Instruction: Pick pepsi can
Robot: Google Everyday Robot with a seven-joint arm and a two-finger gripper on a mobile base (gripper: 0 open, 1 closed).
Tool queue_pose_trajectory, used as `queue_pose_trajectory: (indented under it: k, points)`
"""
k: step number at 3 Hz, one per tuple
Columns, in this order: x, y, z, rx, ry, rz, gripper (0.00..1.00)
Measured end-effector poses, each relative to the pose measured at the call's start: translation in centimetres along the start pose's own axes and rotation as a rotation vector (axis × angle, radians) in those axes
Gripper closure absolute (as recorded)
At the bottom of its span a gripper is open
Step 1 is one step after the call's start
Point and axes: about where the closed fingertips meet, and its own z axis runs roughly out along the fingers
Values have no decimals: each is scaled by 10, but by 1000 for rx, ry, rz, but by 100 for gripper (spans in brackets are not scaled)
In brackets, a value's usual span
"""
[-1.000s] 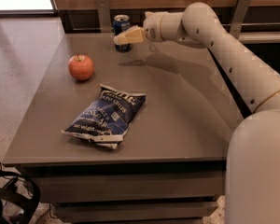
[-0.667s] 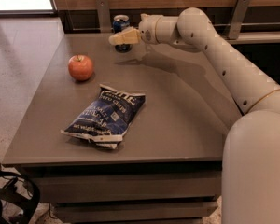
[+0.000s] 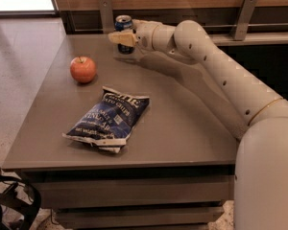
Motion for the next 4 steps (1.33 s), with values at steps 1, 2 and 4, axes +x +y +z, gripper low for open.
queue_pose_trajectory:
  k: [1, 2, 4]
  points:
    - [0, 0, 1, -5, 5, 0, 53]
    - [0, 3, 4, -10, 5, 1, 77]
    - [1, 6, 7, -16, 5, 2, 100]
